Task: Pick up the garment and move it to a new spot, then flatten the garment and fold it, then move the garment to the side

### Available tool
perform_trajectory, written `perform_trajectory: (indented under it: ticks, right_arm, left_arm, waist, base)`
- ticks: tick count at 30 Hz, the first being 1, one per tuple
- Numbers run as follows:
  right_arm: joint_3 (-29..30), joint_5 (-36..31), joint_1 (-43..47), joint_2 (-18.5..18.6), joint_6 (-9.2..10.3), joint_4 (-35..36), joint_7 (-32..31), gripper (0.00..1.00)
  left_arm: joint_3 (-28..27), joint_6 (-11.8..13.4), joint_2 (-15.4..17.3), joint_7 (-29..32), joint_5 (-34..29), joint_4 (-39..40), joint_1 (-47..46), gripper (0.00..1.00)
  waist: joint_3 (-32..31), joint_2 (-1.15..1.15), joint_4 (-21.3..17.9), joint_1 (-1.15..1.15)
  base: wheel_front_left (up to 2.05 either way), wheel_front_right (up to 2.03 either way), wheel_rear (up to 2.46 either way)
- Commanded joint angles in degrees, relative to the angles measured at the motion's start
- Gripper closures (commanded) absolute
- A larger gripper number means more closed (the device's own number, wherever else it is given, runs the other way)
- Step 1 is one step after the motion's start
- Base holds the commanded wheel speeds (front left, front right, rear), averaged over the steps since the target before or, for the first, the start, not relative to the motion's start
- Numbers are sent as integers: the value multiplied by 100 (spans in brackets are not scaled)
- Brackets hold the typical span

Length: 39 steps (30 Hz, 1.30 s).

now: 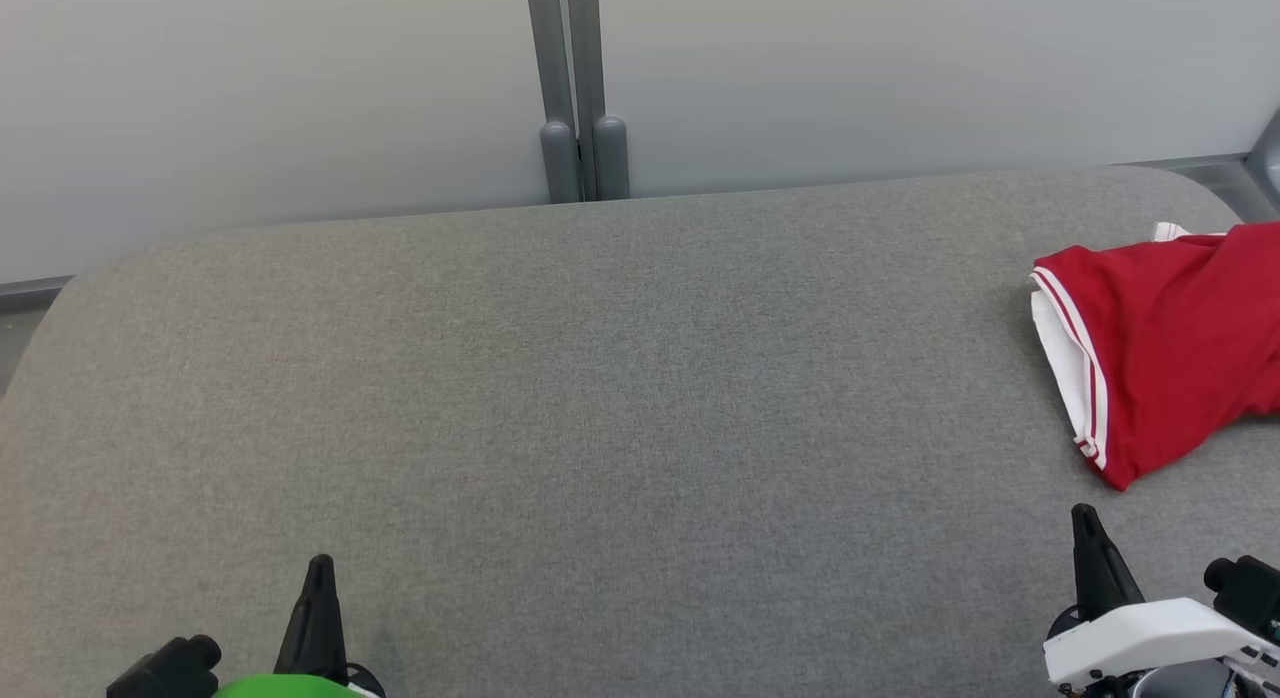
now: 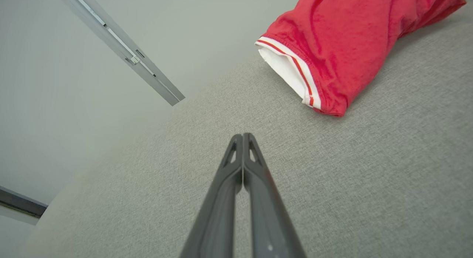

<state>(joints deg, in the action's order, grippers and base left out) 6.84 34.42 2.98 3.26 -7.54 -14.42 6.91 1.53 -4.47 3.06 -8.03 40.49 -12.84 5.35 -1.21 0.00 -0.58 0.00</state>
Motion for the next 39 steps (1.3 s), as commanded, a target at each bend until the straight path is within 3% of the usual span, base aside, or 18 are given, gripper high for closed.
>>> perform_trajectory:
  ticks: [1, 39]
  right_arm:
    - [4, 223, -147, 26, 2, 85, -45, 100]
    - [-12, 3106, -572, -1, 4, 74, -724, 100]
  left_arm:
    - [-53, -25, 66, 49, 230, 69, -176, 100]
    - [-361, -176, 99, 708, 2864, -18, -710, 100]
  waist:
    - [2, 0, 1, 0]
    - [58, 0, 24, 0]
  base:
    - [0, 0, 0]
    - [0, 0, 0]
